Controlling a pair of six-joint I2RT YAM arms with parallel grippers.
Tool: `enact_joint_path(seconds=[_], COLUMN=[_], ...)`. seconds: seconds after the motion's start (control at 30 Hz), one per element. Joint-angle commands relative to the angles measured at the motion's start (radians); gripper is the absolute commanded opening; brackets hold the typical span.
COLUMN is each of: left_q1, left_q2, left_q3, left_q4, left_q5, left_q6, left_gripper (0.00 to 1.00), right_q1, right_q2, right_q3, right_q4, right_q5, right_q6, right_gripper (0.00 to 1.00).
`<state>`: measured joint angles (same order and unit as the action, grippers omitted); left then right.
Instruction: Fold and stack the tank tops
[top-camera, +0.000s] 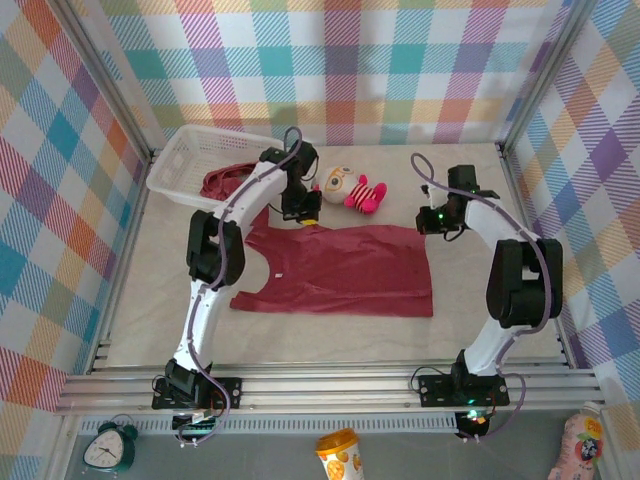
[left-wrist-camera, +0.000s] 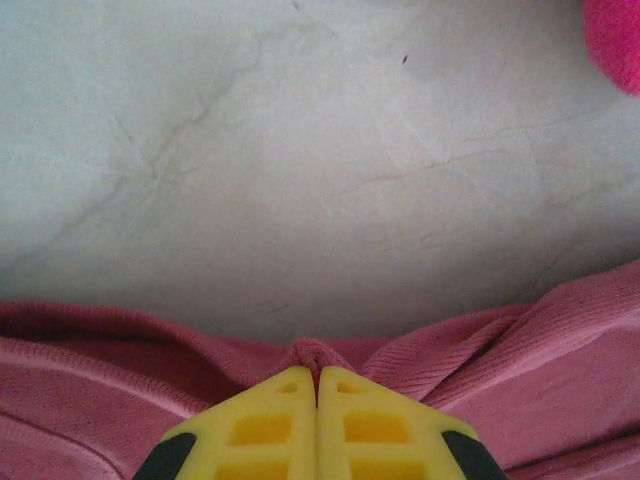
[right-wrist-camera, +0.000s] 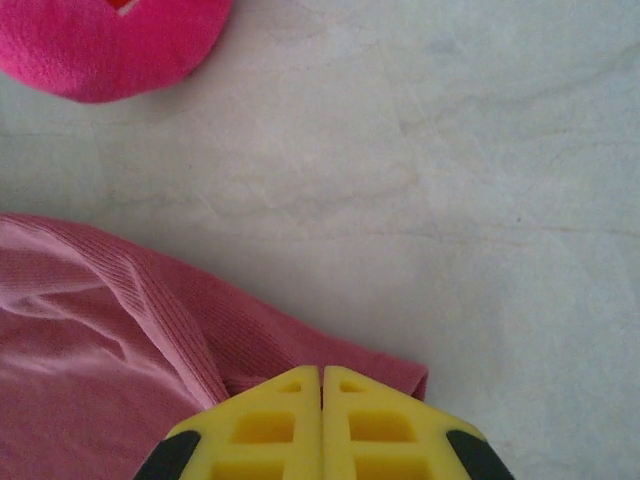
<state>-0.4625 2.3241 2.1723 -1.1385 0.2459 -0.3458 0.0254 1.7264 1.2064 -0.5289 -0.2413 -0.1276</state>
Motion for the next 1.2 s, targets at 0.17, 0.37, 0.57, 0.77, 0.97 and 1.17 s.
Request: enact_joint_path(seconds=[0.17,0.37,0.57,0.77,0.97,1.17], left_q1=[-0.045,-0.073,-0.087,-0.1,-0.089,-0.062], left_q2=[-0.131,-0.18,-0.209,-0.195,-0.21,-0.24], left_q3=[-0.187,-0.314,-0.408,-0.445,-0.404,-0.316], left_q4=[0.065,0.116,0.16,0.153,0.082,-0.015], left_q5=[0.008,0.026,0.024,0.04,0.01,-0.013], left_q6=[-0.004,-0.032,-0.053,-0.049,-0.002,0.037], left_gripper=[0.0,0.0,0.0,0.08,0.33,0.52], right_q1=[-0.015,-0.017,-0.017,-0.015,-0.015,-0.005], right_q2=[-0.084,-0.09,-0.073,-0.022,-0.064,-0.174], right_q3=[-0.118,-0.175,-0.23,-0.215,-0.16,-0.154], right_q4=[0.035,0.019,0.04,0.014,-0.057,-0.109], right_q5=[-0.002,0.038,0.101,0.109,0.067,0.006], right_q6=[0.013,0.003,-0.021,-0.009,0.022,0.135], right_gripper=[0.05,0.05,0.06,0.13,0.28,0.41])
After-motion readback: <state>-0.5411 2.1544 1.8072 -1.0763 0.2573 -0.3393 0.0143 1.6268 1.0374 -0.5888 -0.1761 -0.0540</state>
